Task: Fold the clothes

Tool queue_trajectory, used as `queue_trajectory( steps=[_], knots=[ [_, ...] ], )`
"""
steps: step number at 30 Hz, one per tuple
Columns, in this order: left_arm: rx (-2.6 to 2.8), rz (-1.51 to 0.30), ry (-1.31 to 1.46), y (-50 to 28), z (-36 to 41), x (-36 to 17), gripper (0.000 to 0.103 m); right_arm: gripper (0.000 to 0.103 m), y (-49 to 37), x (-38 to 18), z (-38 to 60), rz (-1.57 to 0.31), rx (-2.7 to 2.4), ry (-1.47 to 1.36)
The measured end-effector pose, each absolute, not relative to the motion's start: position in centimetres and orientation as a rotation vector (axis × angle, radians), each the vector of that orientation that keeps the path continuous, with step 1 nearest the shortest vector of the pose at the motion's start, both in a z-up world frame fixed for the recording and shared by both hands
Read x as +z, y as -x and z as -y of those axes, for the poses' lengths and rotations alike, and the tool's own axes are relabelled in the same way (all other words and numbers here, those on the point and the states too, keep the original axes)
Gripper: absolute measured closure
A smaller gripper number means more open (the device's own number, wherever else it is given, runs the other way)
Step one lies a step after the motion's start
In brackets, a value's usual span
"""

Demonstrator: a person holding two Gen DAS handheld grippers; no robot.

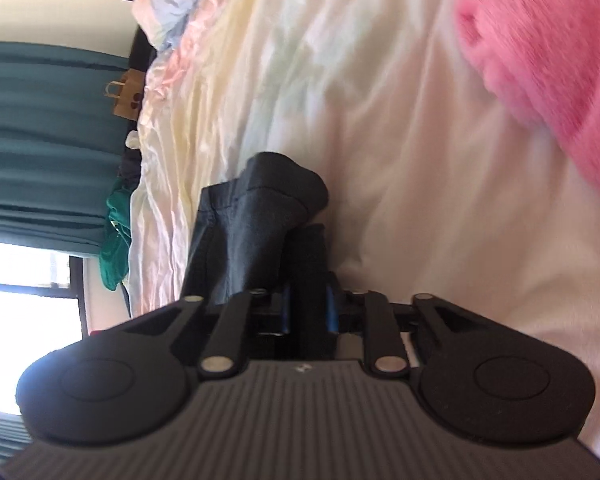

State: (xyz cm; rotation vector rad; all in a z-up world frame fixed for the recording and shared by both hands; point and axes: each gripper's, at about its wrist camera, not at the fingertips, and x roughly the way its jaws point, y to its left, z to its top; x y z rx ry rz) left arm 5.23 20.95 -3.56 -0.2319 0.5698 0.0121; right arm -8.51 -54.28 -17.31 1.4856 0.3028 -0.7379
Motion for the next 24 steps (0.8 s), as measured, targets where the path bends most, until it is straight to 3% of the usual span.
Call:
queue_trajectory(
  steps=[6, 13, 19, 21, 24],
  knots=[
    [0.018, -0.562, 0.223, -4.9, -21.0, -3.4, 0.021, 0.097, 8.5, -14.7, 54.7, -0.191, -0.71, -1.363],
    [0.014, -0.549, 0.221, -4.5, -21.1, -2.9, 0.021, 0.097, 9.3, -19.1, 56.3, -0.255, -0.753, -1.567],
    [0.005, -0.55, 0.192, -4.2, -20.7, -2.9, 0.021, 0.092, 10.6, -19.6, 55.3, -0.215, -0.656, -1.674],
    [0.01, -0.55, 0.184, -4.0, -20.6, -2.9, 0.021, 0.088, 11.1, -19.3, 54.7, -0.205, -0.659, -1.694],
    [0.011, -0.552, 0.188, -3.8, -20.7, -2.8, 0.021, 0.053, 11.6, -18.7, 54.1, -0.207, -0.68, -1.696]
  ],
)
